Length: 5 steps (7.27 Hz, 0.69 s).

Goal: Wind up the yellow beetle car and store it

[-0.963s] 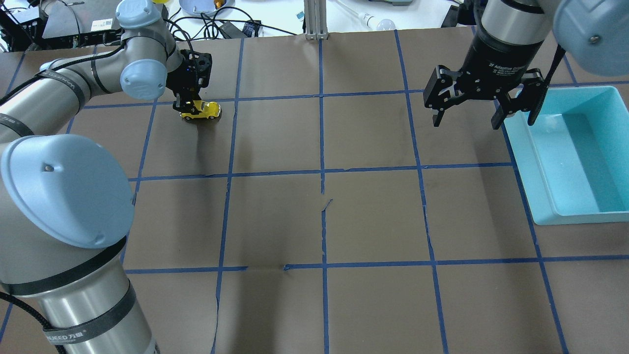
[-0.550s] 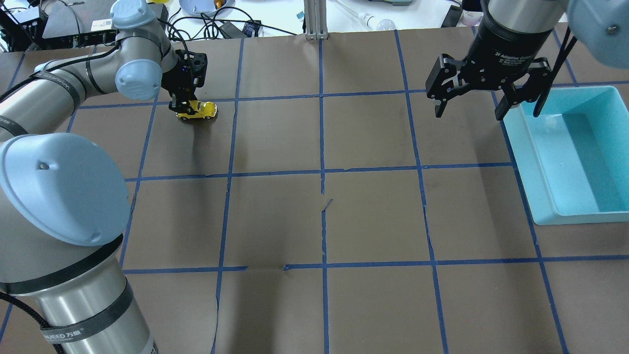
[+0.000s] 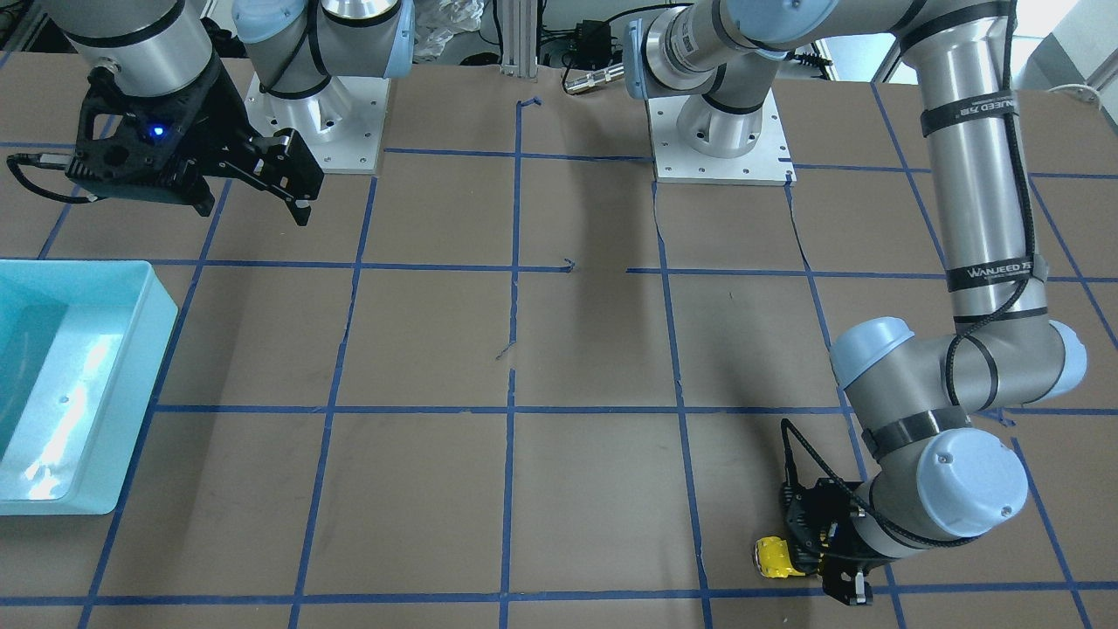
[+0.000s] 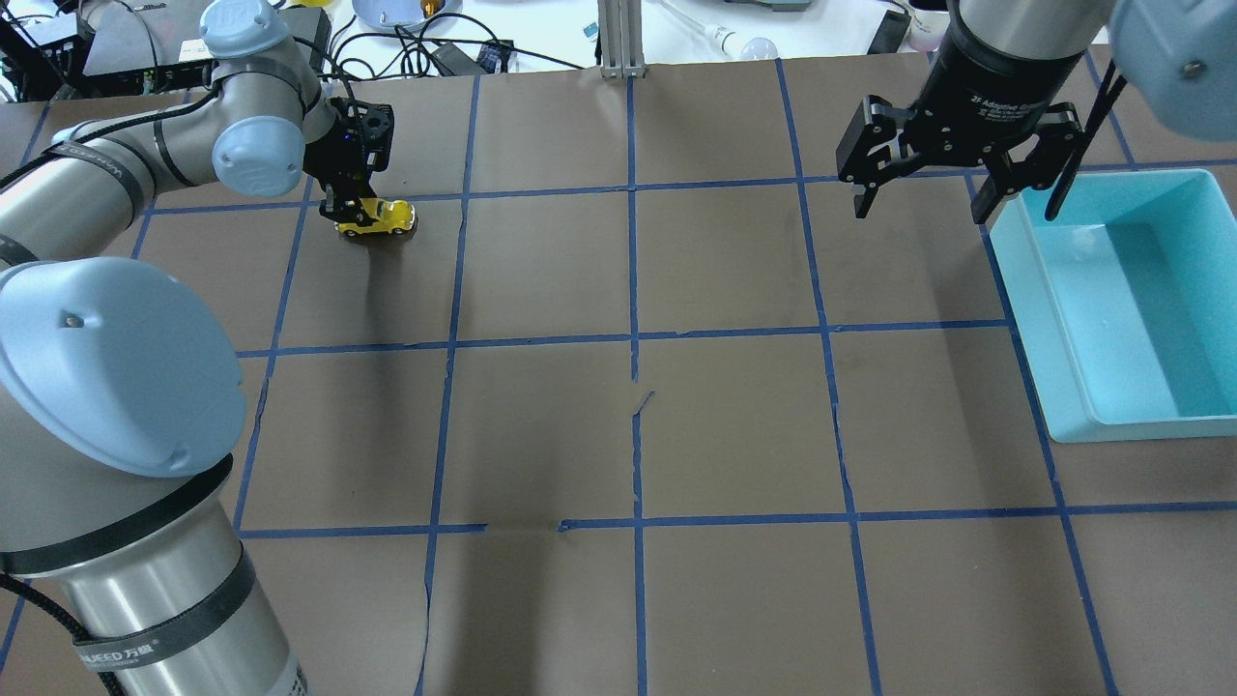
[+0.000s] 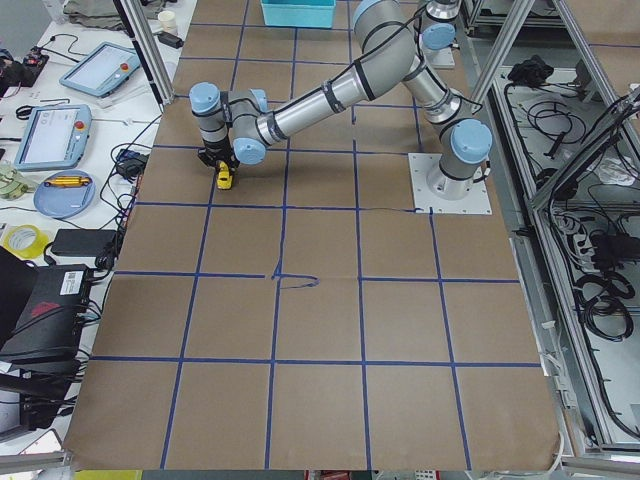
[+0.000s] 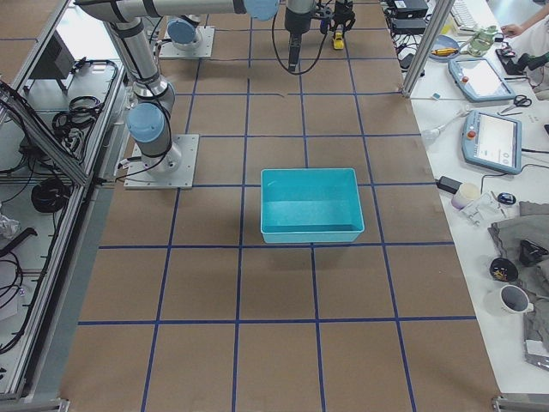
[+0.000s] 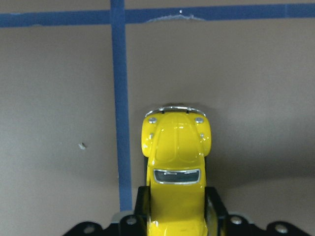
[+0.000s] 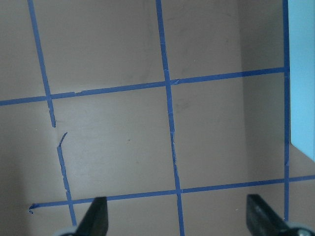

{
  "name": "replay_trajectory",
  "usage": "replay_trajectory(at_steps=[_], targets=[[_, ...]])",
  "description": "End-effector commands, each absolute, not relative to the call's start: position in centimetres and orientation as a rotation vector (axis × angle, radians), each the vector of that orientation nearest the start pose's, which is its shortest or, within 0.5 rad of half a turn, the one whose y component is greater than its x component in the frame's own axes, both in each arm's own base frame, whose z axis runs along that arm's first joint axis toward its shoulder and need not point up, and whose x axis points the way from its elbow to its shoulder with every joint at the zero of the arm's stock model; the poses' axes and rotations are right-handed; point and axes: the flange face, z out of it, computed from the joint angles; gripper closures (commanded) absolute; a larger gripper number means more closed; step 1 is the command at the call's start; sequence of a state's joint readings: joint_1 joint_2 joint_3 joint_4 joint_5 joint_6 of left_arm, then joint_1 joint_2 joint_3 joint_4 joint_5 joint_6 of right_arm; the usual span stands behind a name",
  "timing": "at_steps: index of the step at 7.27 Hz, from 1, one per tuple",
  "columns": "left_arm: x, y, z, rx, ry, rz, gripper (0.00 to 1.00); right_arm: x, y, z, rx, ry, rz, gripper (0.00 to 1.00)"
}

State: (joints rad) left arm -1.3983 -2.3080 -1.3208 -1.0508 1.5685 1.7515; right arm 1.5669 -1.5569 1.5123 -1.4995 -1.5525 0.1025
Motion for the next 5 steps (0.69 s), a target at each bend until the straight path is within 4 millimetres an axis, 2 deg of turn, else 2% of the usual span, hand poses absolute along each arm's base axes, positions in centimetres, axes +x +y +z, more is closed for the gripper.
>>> replay_trajectory(at_steps=[1, 3, 5], targets=[[-0.3, -74.7, 19.7, -2.246, -2.232, 0.028, 1.0, 13.2, -49.4, 50.6, 0.164, 3.133, 0.015, 0.0], [0.0, -74.7, 19.7, -2.24, -2.237, 0.03, 1.0, 13.2, -49.5, 50.0, 0.147, 3.13, 0.032, 0.0], [1.1, -74.7, 19.7, -2.222, -2.253, 0.028, 1.0, 13.2, -49.6, 49.8, 0.142, 3.134, 0.036, 0.0]])
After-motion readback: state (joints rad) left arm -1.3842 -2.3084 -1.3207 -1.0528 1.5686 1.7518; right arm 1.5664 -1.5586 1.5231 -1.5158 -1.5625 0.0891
